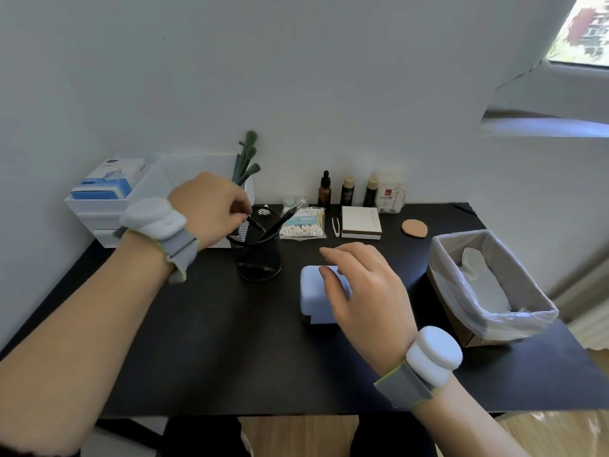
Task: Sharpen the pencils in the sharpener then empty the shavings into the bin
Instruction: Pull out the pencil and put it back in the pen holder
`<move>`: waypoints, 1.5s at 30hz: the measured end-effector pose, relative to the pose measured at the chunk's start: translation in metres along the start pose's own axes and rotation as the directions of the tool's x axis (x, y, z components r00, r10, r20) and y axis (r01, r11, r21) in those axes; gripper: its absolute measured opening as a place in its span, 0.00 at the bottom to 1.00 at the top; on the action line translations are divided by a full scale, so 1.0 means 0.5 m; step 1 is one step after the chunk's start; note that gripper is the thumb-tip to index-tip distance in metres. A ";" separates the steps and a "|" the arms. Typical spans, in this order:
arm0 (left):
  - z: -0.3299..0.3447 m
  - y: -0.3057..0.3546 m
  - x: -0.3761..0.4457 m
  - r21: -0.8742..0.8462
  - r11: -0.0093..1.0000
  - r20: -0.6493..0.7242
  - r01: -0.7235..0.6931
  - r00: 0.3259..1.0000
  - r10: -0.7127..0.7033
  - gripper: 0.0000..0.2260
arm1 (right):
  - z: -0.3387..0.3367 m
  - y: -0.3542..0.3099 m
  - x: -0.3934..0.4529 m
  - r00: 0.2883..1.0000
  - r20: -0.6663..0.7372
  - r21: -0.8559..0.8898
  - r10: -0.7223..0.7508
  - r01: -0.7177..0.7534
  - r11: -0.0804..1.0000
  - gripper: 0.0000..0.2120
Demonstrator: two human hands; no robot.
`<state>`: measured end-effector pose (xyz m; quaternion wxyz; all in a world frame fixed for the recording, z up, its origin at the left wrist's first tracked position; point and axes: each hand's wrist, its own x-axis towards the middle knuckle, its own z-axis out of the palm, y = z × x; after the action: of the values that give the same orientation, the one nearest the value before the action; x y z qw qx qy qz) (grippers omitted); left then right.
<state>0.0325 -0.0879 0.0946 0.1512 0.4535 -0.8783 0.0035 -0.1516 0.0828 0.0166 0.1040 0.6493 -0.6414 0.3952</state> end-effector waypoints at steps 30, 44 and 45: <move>0.050 0.095 0.096 0.599 0.752 0.553 -0.277 0.822 -0.138 0.12 | -0.006 0.045 -0.016 0.993 0.086 0.024 0.082 -0.084 0.996 0.11; 0.068 0.074 0.105 0.536 0.798 0.532 -0.275 0.844 -0.067 0.20 | -0.005 0.048 -0.016 0.992 0.101 0.031 0.070 -0.073 0.997 0.11; 0.070 0.078 0.105 0.559 0.777 0.532 -0.288 0.844 -0.070 0.20 | -0.005 0.049 -0.016 0.992 0.103 0.031 0.070 -0.074 0.997 0.11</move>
<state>-0.0363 -0.1119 0.0807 -0.2524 0.4067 -0.8600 0.1768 -0.1738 0.0866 0.0042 0.0454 0.6468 -0.6620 0.3759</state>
